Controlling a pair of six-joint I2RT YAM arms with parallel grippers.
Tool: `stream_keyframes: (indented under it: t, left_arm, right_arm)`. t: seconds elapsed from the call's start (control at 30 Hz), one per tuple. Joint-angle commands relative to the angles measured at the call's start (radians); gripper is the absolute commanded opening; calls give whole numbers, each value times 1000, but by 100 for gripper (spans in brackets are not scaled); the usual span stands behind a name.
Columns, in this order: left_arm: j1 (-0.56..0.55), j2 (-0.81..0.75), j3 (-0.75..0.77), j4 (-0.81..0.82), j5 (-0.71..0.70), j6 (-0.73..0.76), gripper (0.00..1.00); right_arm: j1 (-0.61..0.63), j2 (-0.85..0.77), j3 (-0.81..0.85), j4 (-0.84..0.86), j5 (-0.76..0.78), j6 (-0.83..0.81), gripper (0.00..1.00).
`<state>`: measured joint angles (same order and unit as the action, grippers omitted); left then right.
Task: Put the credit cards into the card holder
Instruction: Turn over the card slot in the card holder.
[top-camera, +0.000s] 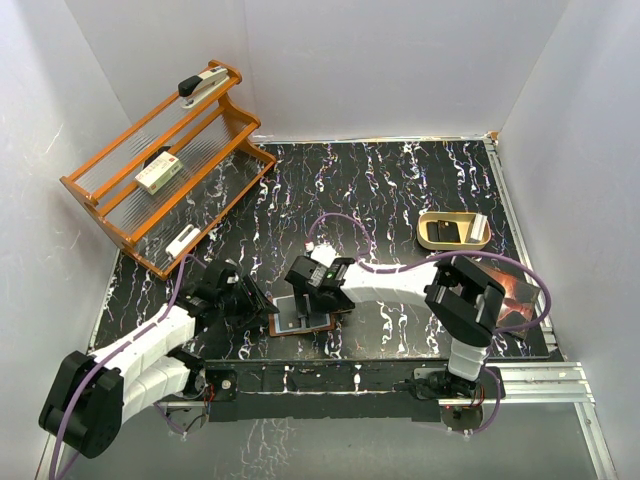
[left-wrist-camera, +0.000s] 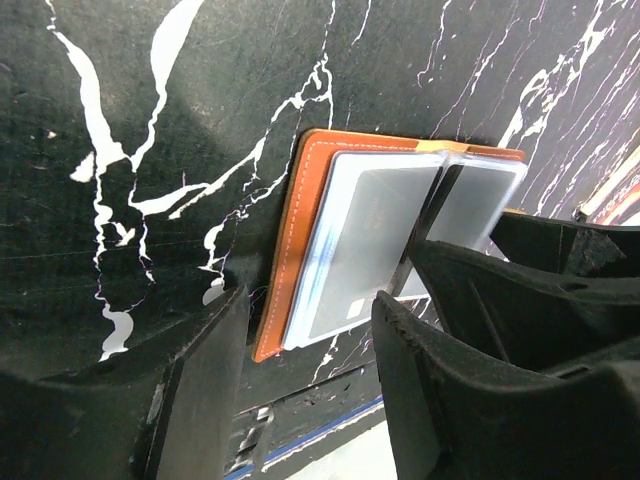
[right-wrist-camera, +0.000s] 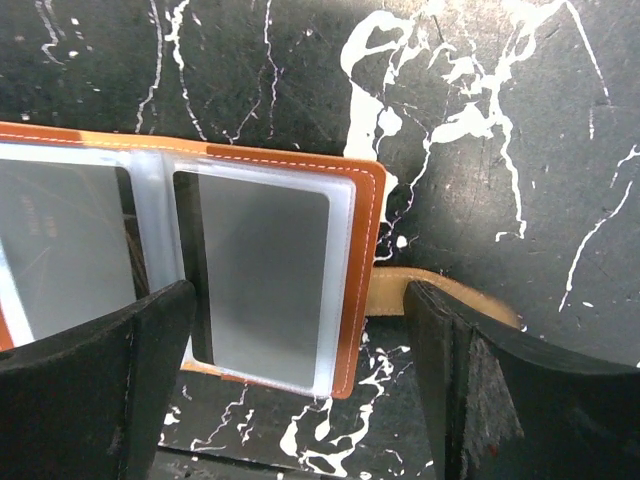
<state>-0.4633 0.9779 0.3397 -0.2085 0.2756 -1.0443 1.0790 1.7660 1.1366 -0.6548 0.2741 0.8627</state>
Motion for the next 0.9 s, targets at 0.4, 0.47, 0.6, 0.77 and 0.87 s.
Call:
stream_keyframes:
  t: [0.4, 0.47, 0.6, 0.77, 0.87]
  left_arm:
    - [14, -4, 1, -25, 42, 7, 50]
    - [13, 1, 5, -30, 42, 11, 50]
    - [14, 3, 2, -23, 45, 7, 50]
    - [15, 15, 19, -33, 42, 10, 50]
    - [15, 16, 42, -35, 58, 9, 50]
  right_arm:
    - [15, 52, 20, 22, 65, -5, 84]
    - [15, 55, 16, 19, 72, -4, 79]
    - [16, 43, 11, 19, 73, -5, 74]
    - [18, 9, 31, 5, 68, -4, 70]
    - [16, -16, 59, -20, 57, 4, 72]
